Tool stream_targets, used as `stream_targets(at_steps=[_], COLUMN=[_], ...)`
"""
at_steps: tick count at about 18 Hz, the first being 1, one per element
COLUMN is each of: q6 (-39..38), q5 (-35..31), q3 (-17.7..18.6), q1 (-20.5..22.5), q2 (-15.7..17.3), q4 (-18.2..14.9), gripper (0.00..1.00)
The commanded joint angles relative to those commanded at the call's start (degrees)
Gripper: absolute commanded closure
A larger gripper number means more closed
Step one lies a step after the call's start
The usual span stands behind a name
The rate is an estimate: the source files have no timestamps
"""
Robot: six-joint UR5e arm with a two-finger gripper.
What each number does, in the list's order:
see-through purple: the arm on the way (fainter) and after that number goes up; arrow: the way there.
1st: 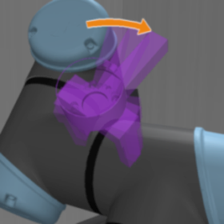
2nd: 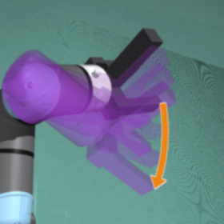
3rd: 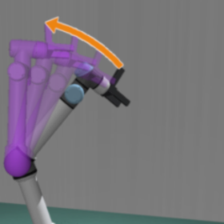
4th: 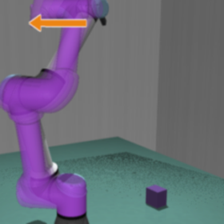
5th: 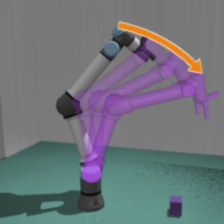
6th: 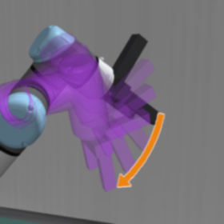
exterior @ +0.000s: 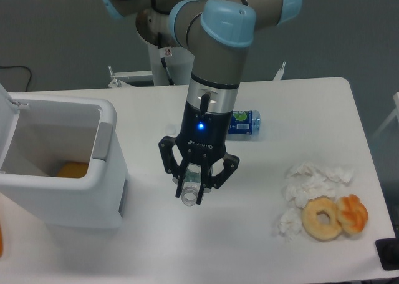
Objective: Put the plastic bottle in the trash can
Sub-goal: 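Lift the held clear plastic bottle upward with the gripper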
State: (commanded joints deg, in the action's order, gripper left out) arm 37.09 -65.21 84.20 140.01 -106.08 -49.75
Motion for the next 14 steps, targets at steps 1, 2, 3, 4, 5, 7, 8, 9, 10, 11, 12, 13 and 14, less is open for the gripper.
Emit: stream_targets(at_steps=[1, 2, 3, 4, 5, 7, 8, 9, 10, 11, 12, 13, 14], q6=[0.0, -0.2, -0.5, -0.5, -0.5, -0.7, -0.7, -0.7, -1.1, -2.8, -3.9, -4.2, -4.6], q5=[0.2, 0.3, 0.3, 0.5, 1.0, 2.2, 2.5, 2.6, 2.6, 2.6, 2.7, 3.2, 4.1], q3=[-0.1, -0.2, -0.4, -0.6, -0.6, -0.6, -0.7, -0.9, -1.1, -1.1, -1.2, -1.4, -1.8], q1=[-0.2, -0.3, -0.4, -0.3, -0.1, 0.3, 0.3, 0.3, 0.2, 0.3, 0.4, 0.7, 1.1], q2=[-0.1, -0.1, -0.2, -0.1, -0.2, -0.1, -0.1, -0.1, -0.1, -0.1, 0.0, 0.0, 0.0], q4=[0.0, 0.0, 0.0, 0.0, 0.0, 0.0, 0.0, 0.1, 0.3, 0.4, 0.5, 0.5, 0.6], gripper=[0.78, 0.78, 0.78, 0.78, 0.78, 0.78, 0.78, 0.78, 0.78, 0.78, 0.77, 0.77, 0.77])
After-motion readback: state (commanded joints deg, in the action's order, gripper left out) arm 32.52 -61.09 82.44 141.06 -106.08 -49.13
